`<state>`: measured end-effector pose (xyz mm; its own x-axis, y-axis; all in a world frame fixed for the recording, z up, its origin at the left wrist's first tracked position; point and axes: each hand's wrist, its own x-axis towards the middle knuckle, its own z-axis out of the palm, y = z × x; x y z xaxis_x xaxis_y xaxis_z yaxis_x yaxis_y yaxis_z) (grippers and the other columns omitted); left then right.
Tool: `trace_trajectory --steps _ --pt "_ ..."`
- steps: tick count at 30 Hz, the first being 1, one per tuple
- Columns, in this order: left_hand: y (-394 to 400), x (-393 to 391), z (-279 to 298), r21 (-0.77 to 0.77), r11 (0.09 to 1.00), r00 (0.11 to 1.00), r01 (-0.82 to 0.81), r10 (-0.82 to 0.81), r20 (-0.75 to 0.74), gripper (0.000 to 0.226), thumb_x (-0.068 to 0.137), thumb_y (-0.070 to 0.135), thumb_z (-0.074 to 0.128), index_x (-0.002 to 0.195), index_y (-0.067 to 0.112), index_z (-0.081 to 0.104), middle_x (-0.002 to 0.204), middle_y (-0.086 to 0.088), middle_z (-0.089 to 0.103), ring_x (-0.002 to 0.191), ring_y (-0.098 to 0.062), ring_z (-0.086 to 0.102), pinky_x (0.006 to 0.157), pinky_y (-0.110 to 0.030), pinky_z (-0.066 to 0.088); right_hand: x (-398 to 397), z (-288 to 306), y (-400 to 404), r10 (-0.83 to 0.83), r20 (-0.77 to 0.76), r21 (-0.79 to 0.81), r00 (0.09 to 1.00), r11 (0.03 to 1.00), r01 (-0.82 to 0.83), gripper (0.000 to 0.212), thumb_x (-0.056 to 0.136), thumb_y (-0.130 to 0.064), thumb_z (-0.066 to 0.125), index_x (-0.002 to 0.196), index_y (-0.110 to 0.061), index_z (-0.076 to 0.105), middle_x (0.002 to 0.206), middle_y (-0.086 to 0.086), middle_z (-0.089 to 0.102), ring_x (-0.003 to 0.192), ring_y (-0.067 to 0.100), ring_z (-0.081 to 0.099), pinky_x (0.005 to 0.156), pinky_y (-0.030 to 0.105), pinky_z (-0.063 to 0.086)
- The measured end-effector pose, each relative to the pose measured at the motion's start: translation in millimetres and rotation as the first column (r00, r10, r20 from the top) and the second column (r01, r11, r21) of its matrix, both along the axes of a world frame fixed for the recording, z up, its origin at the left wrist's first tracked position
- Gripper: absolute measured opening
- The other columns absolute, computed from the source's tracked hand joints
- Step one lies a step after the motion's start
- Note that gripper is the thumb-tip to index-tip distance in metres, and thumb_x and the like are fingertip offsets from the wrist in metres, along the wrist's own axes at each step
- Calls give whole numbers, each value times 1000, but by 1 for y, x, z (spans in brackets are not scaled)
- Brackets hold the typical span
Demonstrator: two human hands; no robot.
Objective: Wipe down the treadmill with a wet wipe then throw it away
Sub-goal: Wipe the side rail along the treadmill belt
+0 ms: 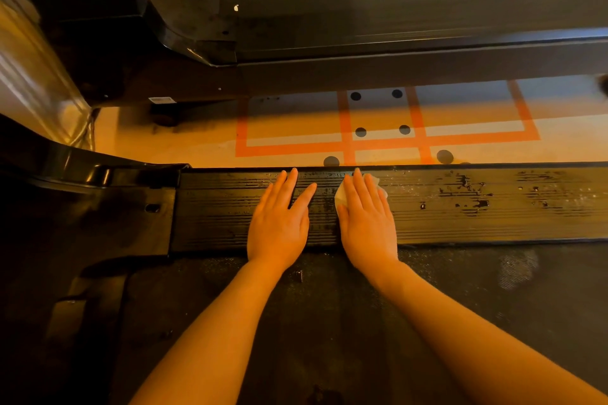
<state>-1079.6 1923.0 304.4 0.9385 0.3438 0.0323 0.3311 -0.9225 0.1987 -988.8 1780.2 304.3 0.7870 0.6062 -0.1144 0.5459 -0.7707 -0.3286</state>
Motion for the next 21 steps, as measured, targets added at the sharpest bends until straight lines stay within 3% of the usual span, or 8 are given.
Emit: trace_trajectory --steps 9,16,21 --pt "0 -1 -2 24 1000 1000 14 -14 1 47 97 21 52 143 22 47 156 -14 32 146 -29 25 115 -41 21 -6 4 -15 -13 -39 48 999 999 15 57 105 -31 34 155 -17 12 163 4 4 148 18 -7 117 32 -8" --pt "0 -2 -2 46 999 1000 21 -20 -21 50 100 39 29 145 22 43 157 -14 29 146 -29 24 116 -44 26 -28 2 -38 -21 -51 61 998 998 24 57 104 -30 38 154 -17 15 162 3 6 148 18 -5 117 35 -5" --pt "-2 -2 -1 73 997 998 30 -25 -63 58 98 46 24 147 22 40 158 -14 26 147 -29 21 117 -42 20 0 3 -19 -51 -26 22 998 998 51 57 105 -33 31 155 -17 9 163 5 3 149 19 -7 117 32 -9"
